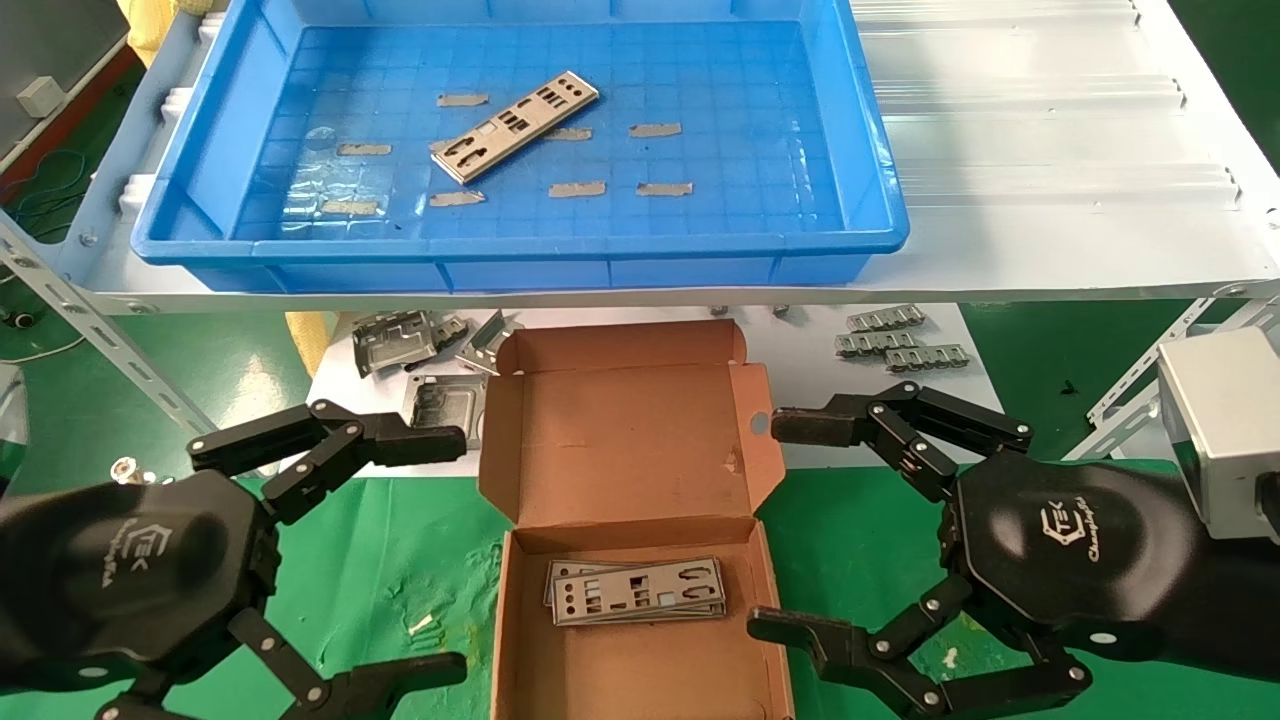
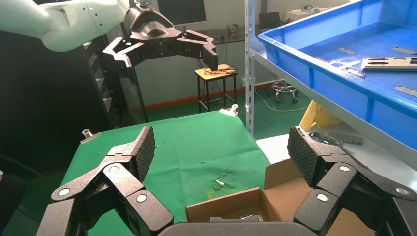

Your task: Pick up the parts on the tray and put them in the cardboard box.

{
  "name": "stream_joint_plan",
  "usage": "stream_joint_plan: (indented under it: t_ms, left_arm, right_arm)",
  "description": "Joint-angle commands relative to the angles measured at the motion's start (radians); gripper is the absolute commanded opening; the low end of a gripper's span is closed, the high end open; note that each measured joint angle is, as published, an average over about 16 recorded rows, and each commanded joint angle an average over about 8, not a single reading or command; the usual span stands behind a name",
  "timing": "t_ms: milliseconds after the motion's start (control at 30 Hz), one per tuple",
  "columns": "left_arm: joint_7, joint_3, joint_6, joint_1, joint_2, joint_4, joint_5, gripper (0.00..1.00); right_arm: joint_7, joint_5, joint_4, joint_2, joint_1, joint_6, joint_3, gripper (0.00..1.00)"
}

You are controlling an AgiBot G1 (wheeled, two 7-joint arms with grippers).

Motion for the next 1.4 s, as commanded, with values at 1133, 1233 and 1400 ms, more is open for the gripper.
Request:
stream_joint_plan:
  t_ms: [1133,1233,1400]
  left_arm:
    - [0.002,0.008,-0.009,-0.002,0.007,0.002,0.012,1.0]
    - [0.002,0.008,-0.009,-0.002,0.007,0.002,0.012,1.0]
    - [0.002,0.009,-0.009,-0.002,0.007,0.002,0.012,1.0]
  right_arm:
    - [0.0,0.0,0.0,0.0,0.0,0.0,0.0,1.0]
    - [0.0,0.0,0.0,0.0,0.0,0.0,0.0,1.0]
    - [0.0,0.0,0.0,0.0,0.0,0.0,0.0,1.0]
